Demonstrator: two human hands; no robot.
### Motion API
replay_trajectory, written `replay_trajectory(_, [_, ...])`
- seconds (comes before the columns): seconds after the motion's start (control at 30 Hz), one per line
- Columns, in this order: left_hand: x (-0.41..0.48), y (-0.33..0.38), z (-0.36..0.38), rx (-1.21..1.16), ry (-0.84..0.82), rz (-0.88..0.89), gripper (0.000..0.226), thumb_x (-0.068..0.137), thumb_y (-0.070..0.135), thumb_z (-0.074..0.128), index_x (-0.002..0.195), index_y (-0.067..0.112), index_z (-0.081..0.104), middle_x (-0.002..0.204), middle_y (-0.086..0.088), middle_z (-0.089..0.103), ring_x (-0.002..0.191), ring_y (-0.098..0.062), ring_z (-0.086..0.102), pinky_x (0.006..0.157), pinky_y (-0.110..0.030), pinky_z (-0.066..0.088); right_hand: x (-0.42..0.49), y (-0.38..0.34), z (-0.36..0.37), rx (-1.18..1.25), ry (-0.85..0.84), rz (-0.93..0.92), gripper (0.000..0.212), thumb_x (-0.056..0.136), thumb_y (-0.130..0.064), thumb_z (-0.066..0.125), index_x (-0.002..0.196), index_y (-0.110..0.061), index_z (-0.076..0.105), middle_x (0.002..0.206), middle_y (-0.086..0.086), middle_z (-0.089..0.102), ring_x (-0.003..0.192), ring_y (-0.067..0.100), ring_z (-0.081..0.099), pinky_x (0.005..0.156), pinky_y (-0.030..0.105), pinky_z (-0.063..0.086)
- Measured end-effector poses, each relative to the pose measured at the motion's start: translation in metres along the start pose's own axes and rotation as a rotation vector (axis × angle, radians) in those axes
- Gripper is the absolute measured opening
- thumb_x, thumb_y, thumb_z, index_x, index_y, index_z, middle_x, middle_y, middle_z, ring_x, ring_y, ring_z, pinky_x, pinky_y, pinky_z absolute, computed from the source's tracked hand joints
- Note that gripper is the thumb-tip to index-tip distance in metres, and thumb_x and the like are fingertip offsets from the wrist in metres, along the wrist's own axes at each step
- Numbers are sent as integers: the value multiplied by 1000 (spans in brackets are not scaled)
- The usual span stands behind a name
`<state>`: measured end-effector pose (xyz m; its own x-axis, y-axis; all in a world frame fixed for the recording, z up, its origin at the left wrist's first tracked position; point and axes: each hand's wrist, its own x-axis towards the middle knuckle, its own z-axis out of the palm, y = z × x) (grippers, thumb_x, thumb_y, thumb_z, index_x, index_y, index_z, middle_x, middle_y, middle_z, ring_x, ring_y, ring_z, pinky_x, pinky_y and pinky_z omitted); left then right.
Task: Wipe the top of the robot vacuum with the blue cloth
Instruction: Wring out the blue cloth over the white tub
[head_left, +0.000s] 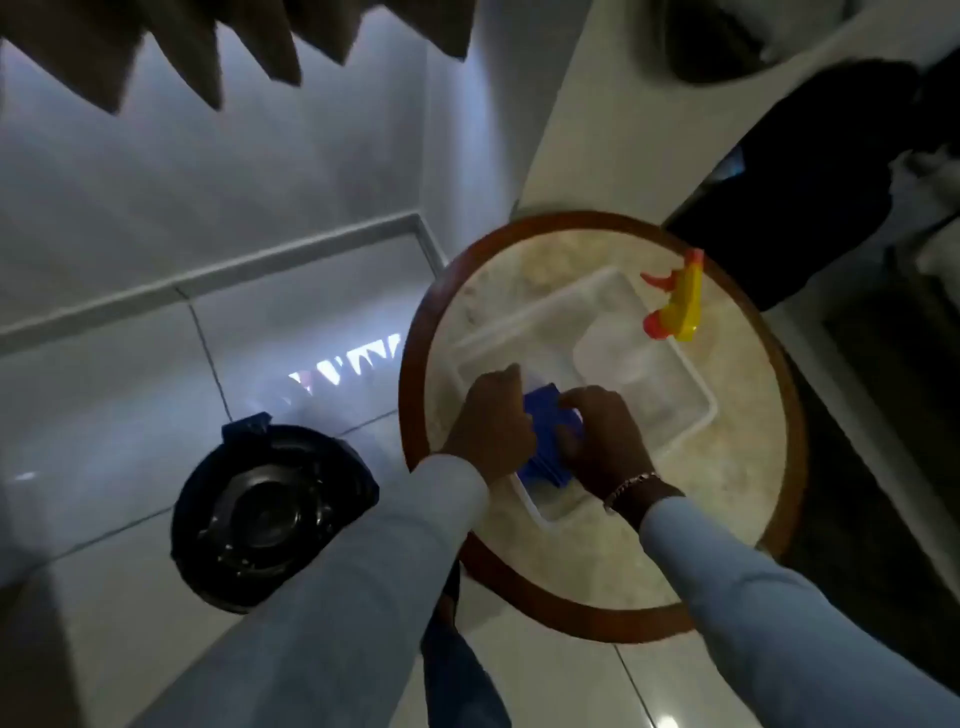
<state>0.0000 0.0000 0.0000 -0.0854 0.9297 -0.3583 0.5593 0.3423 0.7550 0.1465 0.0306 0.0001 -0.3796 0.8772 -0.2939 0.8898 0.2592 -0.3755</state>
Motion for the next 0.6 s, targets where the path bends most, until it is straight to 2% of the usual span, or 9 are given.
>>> replay_trajectory(0.07, [19, -1, 18, 171, -103, -12, 54, 84, 10, 57, 133, 3, 35, 136, -21, 45, 127, -35, 41, 104, -40, 39, 4, 18, 15, 0, 8, 116, 38, 79, -17, 61, 116, -11, 53, 118, 16, 56, 107, 34, 48, 84, 38, 41])
replay_trajectory(0.13, [31, -1, 31, 352, -137, -12, 48, 81, 12, 60, 124, 3, 42, 126, -21, 50, 117, -37, 47, 93, -43, 46, 4, 29, 27, 40, -15, 203, 48, 77, -21, 64, 121, -11, 48, 120, 16, 54, 107, 33, 50, 84, 37, 42])
replay_trajectory(0.2, [39, -1, 44, 518, -126, 3, 45, 79, 16, 63, 119, 3, 46, 122, -20, 50, 111, -37, 49, 88, -45, 46, 7, 36, 37, 81, -14, 231, 57, 77, -25, 67, 126, -10, 44, 119, 17, 57, 106, 34, 54, 86, 40, 48])
replay_trajectory(0.27, [44, -2, 51, 556, -92, -11, 41, 80, 18, 62, 116, 4, 47, 120, -21, 50, 109, -39, 49, 87, -47, 44, 14, 40, 40, 141, 14, 267, 65, 74, -27, 70, 130, -10, 42, 113, 16, 62, 102, 34, 59, 85, 42, 51])
replay_trajectory(0.33, [49, 0, 51, 489, -107, -58, 35, 80, 17, 60, 111, 4, 49, 118, -21, 52, 108, -41, 50, 89, -49, 42, 20, 40, 36, 191, 14, 331, 59, 72, -28, 71, 124, -10, 50, 104, 13, 67, 95, 32, 63, 79, 39, 52])
replay_trajectory(0.4, [51, 3, 47, 359, -129, -71, 28, 77, 18, 61, 101, 6, 50, 113, -21, 54, 105, -41, 52, 89, -49, 44, 24, 38, 30, 179, 21, 336, 32, 71, -28, 70, 98, -12, 65, 90, 11, 70, 83, 30, 65, 68, 33, 48])
replay_trajectory(0.47, [48, 4, 37, 167, -93, -73, 23, 74, 15, 63, 86, 8, 46, 106, -22, 56, 97, -39, 56, 84, -46, 50, 24, 35, 21, 204, 69, 319, 18, 69, -27, 73, 82, -15, 68, 78, 9, 68, 71, 25, 62, 62, 29, 42])
replay_trajectory(0.53, [38, 4, 26, -13, -35, -33, 21, 72, 9, 63, 80, 8, 44, 100, -21, 57, 89, -37, 58, 76, -42, 52, 21, 27, 9, 274, 134, 297, 20, 67, -22, 75, 85, -14, 68, 79, 7, 66, 73, 23, 60, 64, 30, 43])
replay_trajectory(0.6, [23, 1, 14, -178, 20, 34, 15, 74, 5, 61, 82, 6, 48, 92, -16, 59, 84, -32, 59, 73, -38, 54, 20, 15, -3, 301, 185, 226, 28, 67, -14, 76, 94, -10, 67, 91, 10, 65, 85, 27, 60, 74, 36, 48])
